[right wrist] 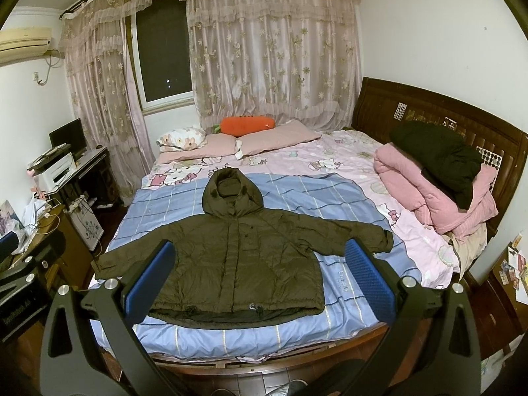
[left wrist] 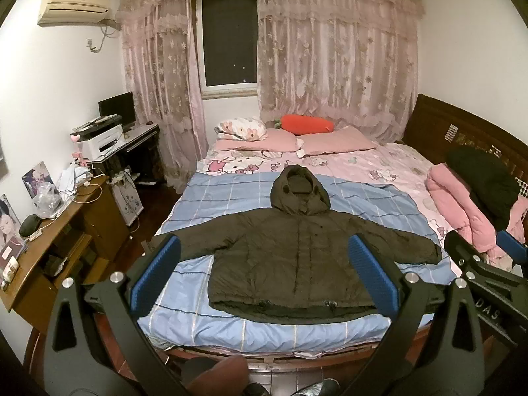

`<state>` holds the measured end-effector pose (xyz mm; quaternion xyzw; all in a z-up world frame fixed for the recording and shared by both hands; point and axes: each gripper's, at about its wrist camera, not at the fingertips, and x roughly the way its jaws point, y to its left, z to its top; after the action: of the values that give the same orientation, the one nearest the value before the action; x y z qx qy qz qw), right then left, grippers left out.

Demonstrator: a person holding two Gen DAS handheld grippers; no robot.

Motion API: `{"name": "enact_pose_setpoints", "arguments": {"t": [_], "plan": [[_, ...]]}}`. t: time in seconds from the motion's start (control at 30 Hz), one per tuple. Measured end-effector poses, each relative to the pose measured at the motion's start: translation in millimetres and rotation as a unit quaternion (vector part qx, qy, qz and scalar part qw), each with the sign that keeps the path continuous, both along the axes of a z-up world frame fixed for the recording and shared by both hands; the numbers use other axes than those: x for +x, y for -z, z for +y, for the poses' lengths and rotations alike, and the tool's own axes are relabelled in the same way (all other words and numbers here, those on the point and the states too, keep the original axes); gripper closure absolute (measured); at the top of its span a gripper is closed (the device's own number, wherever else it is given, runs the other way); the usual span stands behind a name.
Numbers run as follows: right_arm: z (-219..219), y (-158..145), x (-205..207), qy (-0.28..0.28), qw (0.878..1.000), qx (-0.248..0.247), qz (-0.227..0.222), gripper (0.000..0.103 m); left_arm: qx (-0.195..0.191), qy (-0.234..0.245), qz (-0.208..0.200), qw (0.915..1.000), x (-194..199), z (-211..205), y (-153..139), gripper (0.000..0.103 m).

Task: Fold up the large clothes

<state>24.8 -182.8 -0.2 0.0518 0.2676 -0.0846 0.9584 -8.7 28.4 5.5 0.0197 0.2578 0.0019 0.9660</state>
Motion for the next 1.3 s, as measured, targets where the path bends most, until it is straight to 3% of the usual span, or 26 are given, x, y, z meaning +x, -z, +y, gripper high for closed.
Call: {"name": "enact_pose_setpoints", "arguments": {"t": [0.3, 0.43, 0.67, 0.77, 0.97, 1.1, 1.2, 1.23, 1.3], "plan": [[0.5, 8.4, -2.2, -0.001, 1.0, 0.0, 0.003, 0.001, 0.0, 0.001, 0.009, 1.0, 6.9, -1.8, 4.5, 0.002], [6.1, 30.0, -8.7, -0.003, 1.0, 0.002, 0.009, 0.001, 0.002, 0.003, 0.014, 0.9999, 10.5, -2.6, 17.5, 0.002], [10.0, 67.2, -5.9, -0.008, 1.0, 0.005, 0.016, 0.001, -0.003, 0.012, 0.027, 0.9996, 15.4, 7.2, 59.8, 0.002], [7.4, 62.0, -3.9, -0.006, 1.0, 0.005, 0.011, 0.001, 0.006, 0.004, 0.021, 0.9997, 15.4, 14.5, 86.8, 0.002], [-1.8, 89.1, -9.4, -0.02, 0.999, 0.039, -0.031, 0.001, 0.022, -0.011, -0.005, 0.9997, 19.1, 24.3, 137.1, 0.002], [-7.4, 100.5, -13.6, -0.03, 0.998, 0.031, -0.054, 0.001, 0.019, 0.008, -0.05, 0.9985, 18.9, 26.9, 161.3, 0.002], [-7.6, 105.0, -22.7, -0.02, 0.996, -0.003, -0.081, 0.001, -0.013, 0.038, -0.059, 0.9974, 23.7, 30.7, 174.1, 0.002], [-7.9, 104.7, -25.6, -0.016, 0.996, -0.013, -0.092, 0.001, -0.039, 0.049, -0.071, 0.9955, 23.3, 35.3, 176.4, 0.002], [-7.6, 103.7, -37.8, -0.016, 0.991, -0.035, -0.131, 0.001, -0.054, 0.068, -0.074, 0.9934, 23.9, 38.9, 178.4, 0.002]]}}
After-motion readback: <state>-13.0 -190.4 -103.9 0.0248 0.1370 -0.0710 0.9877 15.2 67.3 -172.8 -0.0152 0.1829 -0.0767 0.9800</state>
